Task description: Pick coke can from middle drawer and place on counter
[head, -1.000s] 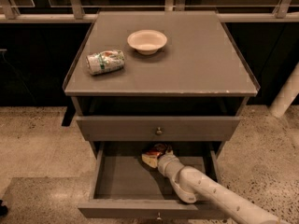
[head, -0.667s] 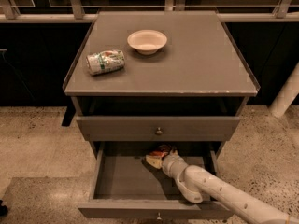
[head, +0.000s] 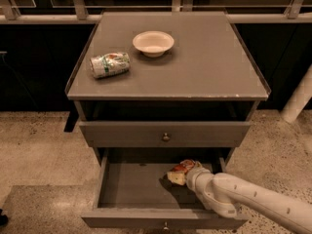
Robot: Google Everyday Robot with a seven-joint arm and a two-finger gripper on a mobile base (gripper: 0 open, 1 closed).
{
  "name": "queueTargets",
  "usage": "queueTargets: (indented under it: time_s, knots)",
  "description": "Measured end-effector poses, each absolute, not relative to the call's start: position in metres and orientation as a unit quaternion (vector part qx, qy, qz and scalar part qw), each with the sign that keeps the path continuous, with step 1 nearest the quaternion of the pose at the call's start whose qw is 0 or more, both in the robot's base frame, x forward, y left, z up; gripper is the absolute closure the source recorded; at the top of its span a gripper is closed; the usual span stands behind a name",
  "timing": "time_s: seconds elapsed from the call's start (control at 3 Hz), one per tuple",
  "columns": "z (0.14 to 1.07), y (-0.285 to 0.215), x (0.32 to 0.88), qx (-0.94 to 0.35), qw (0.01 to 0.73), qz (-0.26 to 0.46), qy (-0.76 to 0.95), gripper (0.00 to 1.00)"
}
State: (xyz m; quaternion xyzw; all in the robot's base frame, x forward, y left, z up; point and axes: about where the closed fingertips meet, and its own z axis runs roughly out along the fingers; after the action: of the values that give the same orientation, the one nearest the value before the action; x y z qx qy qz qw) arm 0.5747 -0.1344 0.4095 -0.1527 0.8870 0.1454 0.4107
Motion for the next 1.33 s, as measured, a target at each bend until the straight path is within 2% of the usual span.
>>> queueTargets:
  time_s: [0.33,0.67,1.33]
  knots:
    - [0.427,-0.161,0.532,-0.133,0.378,0.142,0.905,1.00]
    - [0.459,-0.184,0.494,-0.117,0.379,0.137,0.908,1.00]
    - [0.458,-0.189,0.496,-0.115,0.368,0.143,0.912,1.00]
